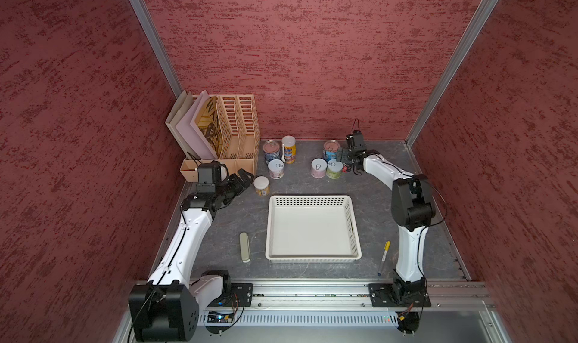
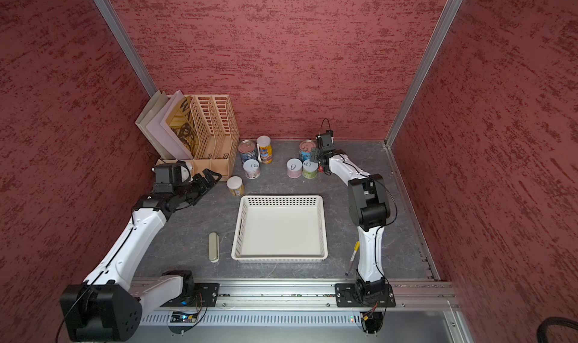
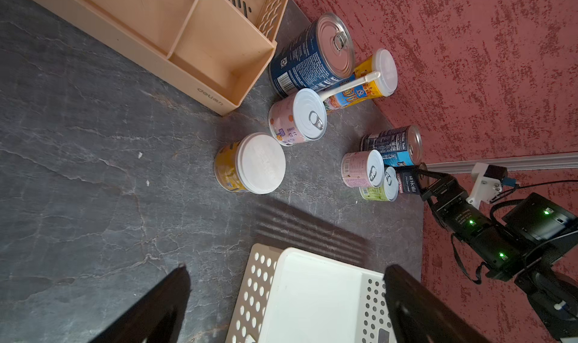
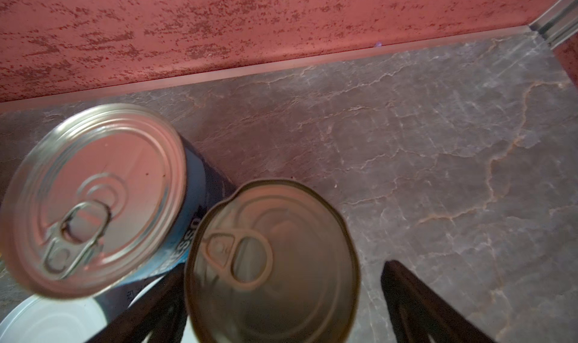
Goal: Put the canned food in the basket
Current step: Pick up the canned food from the center of the board.
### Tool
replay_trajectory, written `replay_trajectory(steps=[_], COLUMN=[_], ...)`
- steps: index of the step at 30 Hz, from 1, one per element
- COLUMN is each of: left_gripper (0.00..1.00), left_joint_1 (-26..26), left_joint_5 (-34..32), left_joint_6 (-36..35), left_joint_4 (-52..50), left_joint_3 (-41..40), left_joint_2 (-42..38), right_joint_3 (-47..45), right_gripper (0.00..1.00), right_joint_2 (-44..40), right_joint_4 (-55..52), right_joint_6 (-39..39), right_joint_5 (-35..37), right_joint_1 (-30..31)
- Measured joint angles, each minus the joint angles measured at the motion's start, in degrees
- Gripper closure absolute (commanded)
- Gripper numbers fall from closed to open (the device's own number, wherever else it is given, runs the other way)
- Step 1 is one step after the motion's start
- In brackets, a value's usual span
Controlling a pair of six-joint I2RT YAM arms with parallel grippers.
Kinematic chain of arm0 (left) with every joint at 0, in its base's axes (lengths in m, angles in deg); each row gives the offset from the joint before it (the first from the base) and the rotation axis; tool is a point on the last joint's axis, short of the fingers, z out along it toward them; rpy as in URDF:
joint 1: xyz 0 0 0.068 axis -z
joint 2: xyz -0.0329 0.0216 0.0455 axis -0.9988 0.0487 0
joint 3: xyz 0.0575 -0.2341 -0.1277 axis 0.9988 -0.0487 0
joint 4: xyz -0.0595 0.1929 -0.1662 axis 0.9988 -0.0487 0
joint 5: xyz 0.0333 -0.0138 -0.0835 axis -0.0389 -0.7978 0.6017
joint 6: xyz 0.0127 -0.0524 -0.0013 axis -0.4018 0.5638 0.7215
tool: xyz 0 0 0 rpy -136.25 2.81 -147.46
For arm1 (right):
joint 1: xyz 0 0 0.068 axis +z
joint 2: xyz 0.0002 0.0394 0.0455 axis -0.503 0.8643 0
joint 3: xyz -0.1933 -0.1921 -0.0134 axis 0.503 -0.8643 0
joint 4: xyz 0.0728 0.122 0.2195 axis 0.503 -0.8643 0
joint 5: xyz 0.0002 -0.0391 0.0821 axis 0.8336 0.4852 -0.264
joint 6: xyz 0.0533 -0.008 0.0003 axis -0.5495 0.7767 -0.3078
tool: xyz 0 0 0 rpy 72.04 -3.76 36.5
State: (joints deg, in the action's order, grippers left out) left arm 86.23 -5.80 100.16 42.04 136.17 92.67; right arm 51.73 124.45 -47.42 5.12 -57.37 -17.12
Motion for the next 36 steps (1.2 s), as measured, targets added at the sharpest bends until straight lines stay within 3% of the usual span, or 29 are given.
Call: replay_trajectory(steps=[7,21,36], left_gripper=[0.0,0.0,0.0], left_joint_1=[0.02,0.02,0.02], left_joint_5=[0.04,0.04,0.07], left_joint_6=[0.0,0.0,0.0], left_joint_4=[0.0,0.0,0.0], left_joint_3=[0.0,0.0,0.0], left_joint_2=[0.72,1.09,1.09], right_joint_3=[3.26,6.21,-1.49], right_gripper=[0.03,0.48,0.6], right_joint_2=[2.84,4.46,-0.35], right_joint_4=[-1.4,-2.38,1.77], right_joint_6=[0.66,1.11,0.37], right_joint_5=[-3.37,-8.61,-9.51], right_joint_1=[-1.03,-2.19,-2.32])
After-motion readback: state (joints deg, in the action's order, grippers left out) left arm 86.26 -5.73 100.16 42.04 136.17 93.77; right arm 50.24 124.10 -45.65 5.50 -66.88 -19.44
